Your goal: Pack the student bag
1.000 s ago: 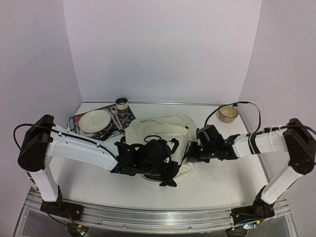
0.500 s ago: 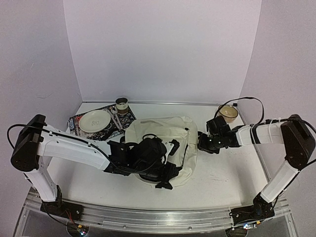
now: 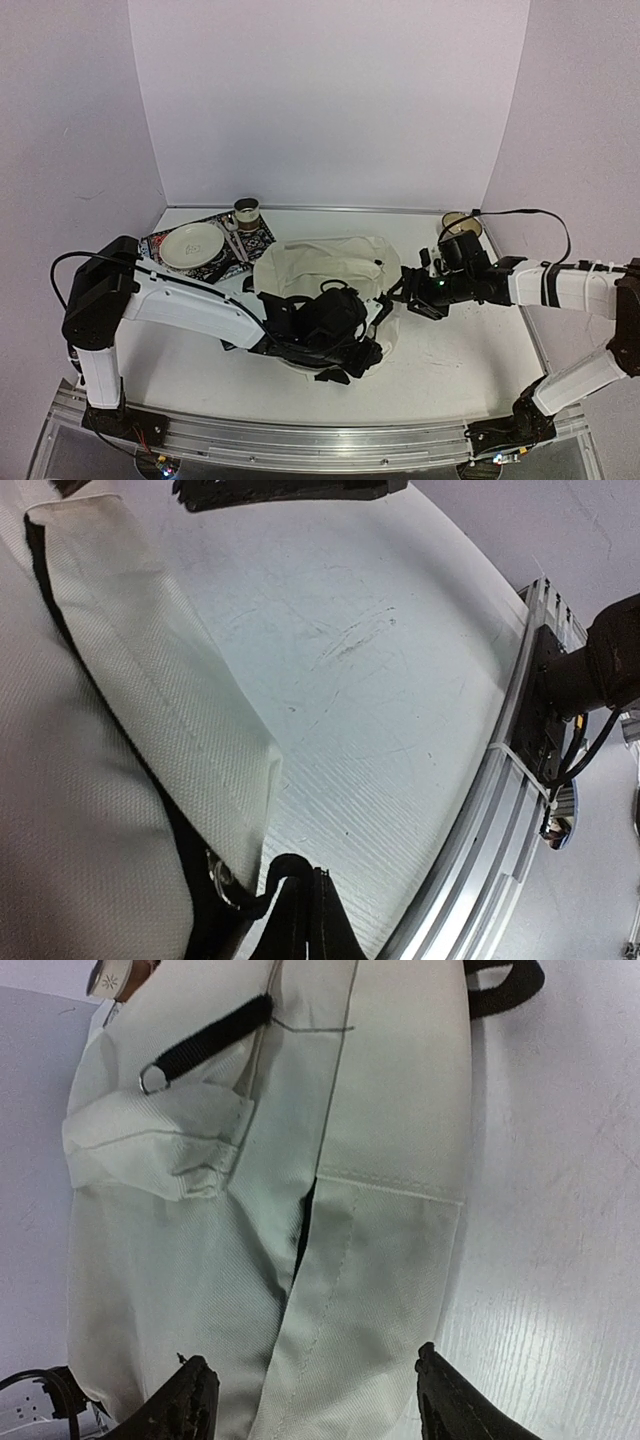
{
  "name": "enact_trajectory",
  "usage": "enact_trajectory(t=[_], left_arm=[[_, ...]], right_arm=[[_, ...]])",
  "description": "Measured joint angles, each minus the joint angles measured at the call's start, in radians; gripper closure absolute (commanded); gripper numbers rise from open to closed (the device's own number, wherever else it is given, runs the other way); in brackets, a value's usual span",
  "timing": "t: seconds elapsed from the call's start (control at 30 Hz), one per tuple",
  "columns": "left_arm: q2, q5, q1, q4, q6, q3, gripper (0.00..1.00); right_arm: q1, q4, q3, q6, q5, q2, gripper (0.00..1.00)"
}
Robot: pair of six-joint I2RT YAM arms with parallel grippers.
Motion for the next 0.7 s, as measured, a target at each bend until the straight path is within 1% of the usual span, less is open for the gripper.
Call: enact_trajectory(t=[0.27,0.37,0.43,0.47,0.6,0.63,0.7], left_arm=[[0.062,0.026,-0.022,0.020,0.070,0.030,1.00],[0.062,0.025,-0.027,0.026,0.084,0.030,1.00],[0.062,0.025,-0.027,0.028,0.089,0.030,1.00],[0.062,0.024,-0.027,0.029,0.091,0.030,1.00],[0.062,0.019,-0.028,0.029,0.102,0.028,1.00],[0.061,0.018,-0.028,0.030,0.103,0.024,1.00],[0.055,0.015,-0.028,0.031,0.103,0.013,1.00]], right_arm=[[0.063,-0.048,0.027,0.009,-0.028,0.102,0.30],[0.080,-0.070,0.068,0.005,-0.025,0.153,0.33],[0.086,-0.082,0.095,-0.002,-0.022,0.184,0.41],[0.087,-0.086,0.104,-0.006,-0.020,0.197,0.46],[0.089,-0.108,0.108,-0.026,0.007,0.205,0.75],[0.089,-0.111,0.108,-0.032,0.014,0.205,0.81],[0.089,-0.116,0.108,-0.040,0.026,0.204,0.90]])
